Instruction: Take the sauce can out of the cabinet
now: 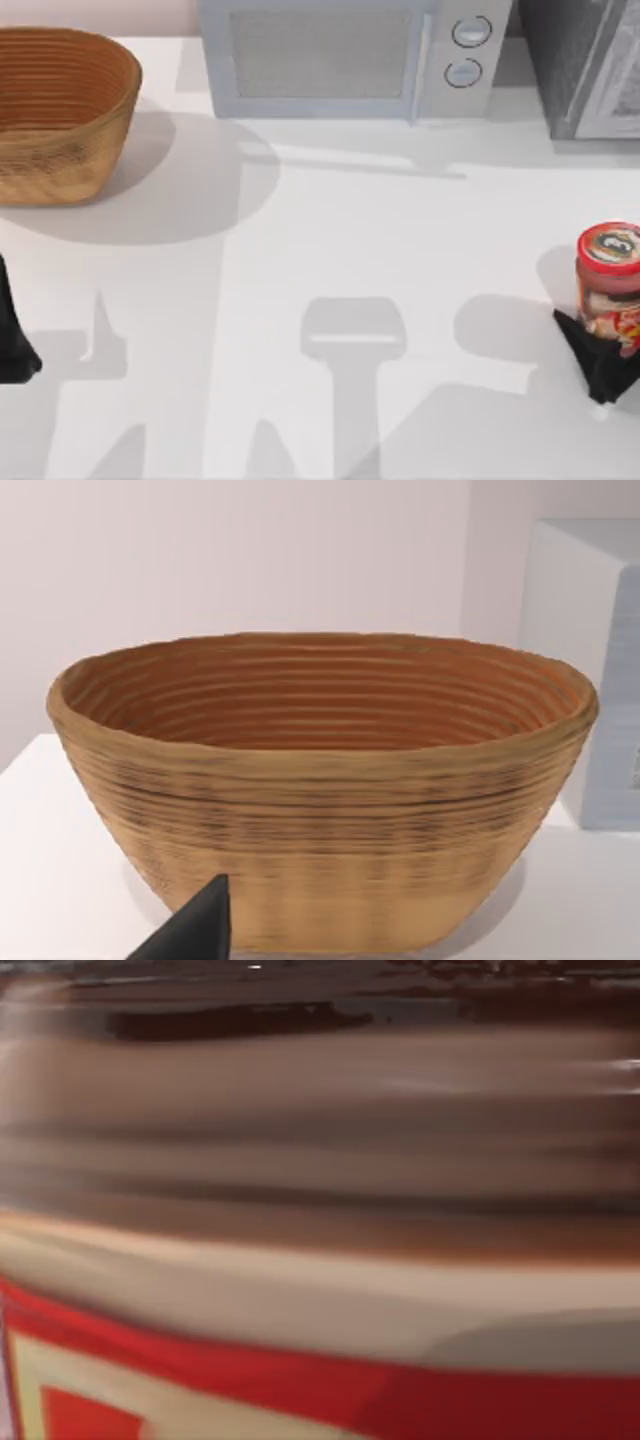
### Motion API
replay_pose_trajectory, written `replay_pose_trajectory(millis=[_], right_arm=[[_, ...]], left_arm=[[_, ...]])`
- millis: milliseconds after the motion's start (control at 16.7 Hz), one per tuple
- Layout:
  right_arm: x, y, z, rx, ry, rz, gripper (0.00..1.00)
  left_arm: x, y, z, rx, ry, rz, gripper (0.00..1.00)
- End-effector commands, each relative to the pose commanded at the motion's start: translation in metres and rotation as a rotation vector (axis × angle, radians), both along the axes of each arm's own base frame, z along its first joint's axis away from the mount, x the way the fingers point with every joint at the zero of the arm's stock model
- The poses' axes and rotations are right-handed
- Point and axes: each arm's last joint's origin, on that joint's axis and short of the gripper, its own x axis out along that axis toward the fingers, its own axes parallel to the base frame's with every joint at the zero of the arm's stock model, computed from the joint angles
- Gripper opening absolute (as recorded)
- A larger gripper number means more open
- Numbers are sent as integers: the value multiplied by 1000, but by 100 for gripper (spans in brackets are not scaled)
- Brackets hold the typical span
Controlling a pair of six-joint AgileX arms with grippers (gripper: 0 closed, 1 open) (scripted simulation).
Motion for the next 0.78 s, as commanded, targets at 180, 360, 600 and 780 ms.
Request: replay_pose_trajectory(millis=[180, 360, 600, 780], right_arm=[[0, 0, 0, 0, 0, 0, 68], [0, 0, 0, 0, 0, 0, 90], [0, 0, 0, 0, 0, 0, 100], [0, 0, 0, 0, 0, 0, 100]], left_arm=[[0, 0, 0, 0, 0, 0, 100], [0, 0, 0, 0, 0, 0, 100], [0, 0, 0, 0, 0, 0, 100], [0, 0, 0, 0, 0, 0, 100]])
